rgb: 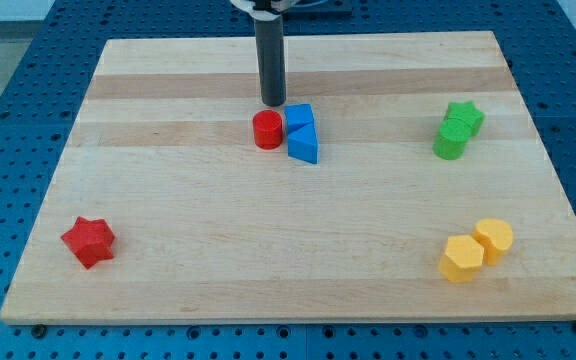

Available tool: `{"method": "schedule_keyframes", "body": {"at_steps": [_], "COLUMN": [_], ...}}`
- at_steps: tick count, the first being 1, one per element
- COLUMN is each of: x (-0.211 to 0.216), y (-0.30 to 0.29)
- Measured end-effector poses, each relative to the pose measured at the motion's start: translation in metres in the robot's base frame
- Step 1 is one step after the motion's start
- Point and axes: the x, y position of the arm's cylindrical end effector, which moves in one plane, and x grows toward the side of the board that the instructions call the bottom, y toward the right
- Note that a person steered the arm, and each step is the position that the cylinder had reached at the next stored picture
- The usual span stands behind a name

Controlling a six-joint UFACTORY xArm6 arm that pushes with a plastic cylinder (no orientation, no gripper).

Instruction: Slide the red star towards the yellow hexagon

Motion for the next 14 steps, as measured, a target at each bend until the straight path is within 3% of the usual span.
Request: {"method": "schedule_keyframes", "body": {"at_steps": [10,14], "x": [0.150,0.168], "y": [0.004,-0.048]}}
